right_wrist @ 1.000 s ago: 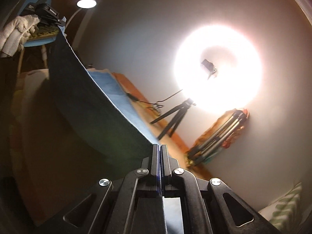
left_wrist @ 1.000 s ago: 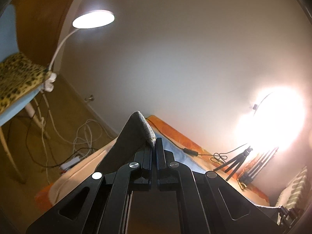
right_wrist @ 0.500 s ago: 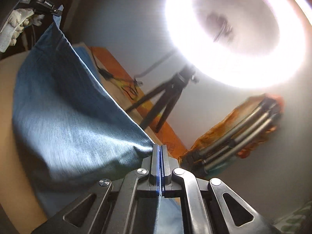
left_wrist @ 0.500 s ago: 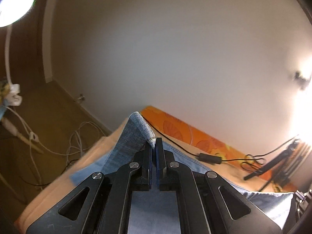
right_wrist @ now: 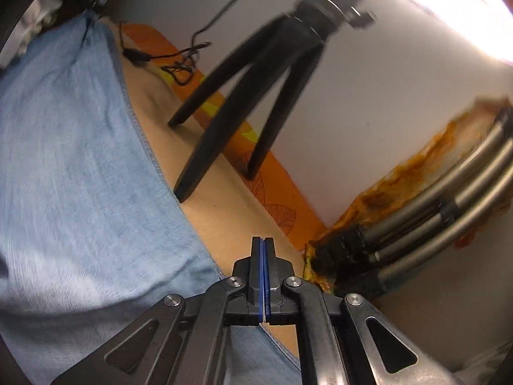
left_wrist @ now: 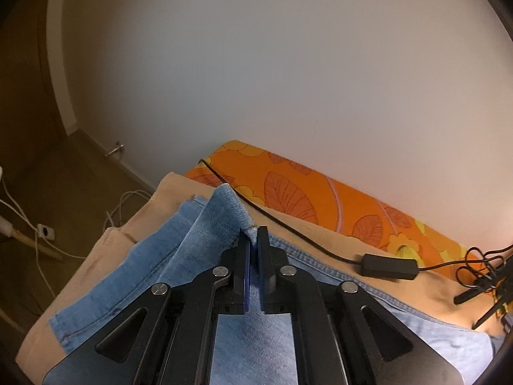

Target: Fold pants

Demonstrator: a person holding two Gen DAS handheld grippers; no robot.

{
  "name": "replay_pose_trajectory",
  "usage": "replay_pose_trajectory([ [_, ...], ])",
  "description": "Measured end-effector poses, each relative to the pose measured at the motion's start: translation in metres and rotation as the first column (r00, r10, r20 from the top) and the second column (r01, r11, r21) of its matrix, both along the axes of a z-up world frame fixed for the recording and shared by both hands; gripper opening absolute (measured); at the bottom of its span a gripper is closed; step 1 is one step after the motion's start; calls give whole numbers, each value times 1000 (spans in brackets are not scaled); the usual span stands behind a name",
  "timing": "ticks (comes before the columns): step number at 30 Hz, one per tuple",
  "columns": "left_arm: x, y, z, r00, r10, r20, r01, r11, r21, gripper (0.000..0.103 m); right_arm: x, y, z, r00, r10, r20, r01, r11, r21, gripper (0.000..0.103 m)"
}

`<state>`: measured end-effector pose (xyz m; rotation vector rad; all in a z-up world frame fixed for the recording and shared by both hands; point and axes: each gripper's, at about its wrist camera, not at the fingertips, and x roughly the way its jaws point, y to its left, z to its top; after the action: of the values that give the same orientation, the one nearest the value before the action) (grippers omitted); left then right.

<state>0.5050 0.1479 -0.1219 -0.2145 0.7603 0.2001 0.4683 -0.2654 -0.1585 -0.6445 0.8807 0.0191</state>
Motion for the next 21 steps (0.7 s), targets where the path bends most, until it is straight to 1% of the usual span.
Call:
replay_pose_trajectory([
  [1,0,5,0,1000,-7,-4,7,1000,-7,6,1,-2,-1,1000,-2,-2,2,1000,2,0],
  [2,-1,9,1,1000,-21,-12,20,999,-35,9,1,-3,-1,1000,-2,-10,2,1000,7,0],
  [3,-2,13,3,999,-27,-17,26,998,-59,20,2,-2,-2,1000,0,-23,1,1000,19,0],
  [4,-3,19,8,999,-36,-18,35,997,-76,37,1,-2,-2,999,2,-33,-1,1000,29,0],
  [5,-8,26,15,999,-38,-4,37,997,-72,43,0,-1,-3,999,6,-36,-5,1000,29,0],
  [6,-12,32,21,999,-33,1,33,997,-63,47,0,1,-3,999,11,-40,-10,1000,28,0],
  [8,-25,46,41,999,-34,22,35,997,-62,47,0,5,-3,999,15,-43,-14,1000,24,0],
  [10,-47,67,56,999,-25,48,27,998,-55,47,-3,11,-1,999,25,-37,-24,999,29,0],
  [12,-69,85,58,999,-28,31,29,998,-47,47,-9,22,5,999,48,-22,-47,998,36,0],
  [13,-81,93,54,999,-37,9,38,998,-50,47,-11,26,9,998,58,-14,-57,997,44,2],
  [15,-98,105,43,998,-44,-40,41,998,-54,47,-16,35,19,997,71,6,-72,995,69,13],
  [16,-111,109,35,996,-51,-68,46,997,-62,47,-17,38,23,997,76,11,-77,993,86,16],
  [18,-126,114,24,993,-60,-102,53,996,-73,47,-22,48,32,995,98,21,-100,986,130,26],
  [20,-137,115,13,989,-75,-129,66,995,-71,48,-28,65,39,990,136,30,-139,980,145,30],
  [21,-142,113,9,987,-80,-139,73,996,-59,51,-30,73,42,987,156,33,-159,976,146,31],
])
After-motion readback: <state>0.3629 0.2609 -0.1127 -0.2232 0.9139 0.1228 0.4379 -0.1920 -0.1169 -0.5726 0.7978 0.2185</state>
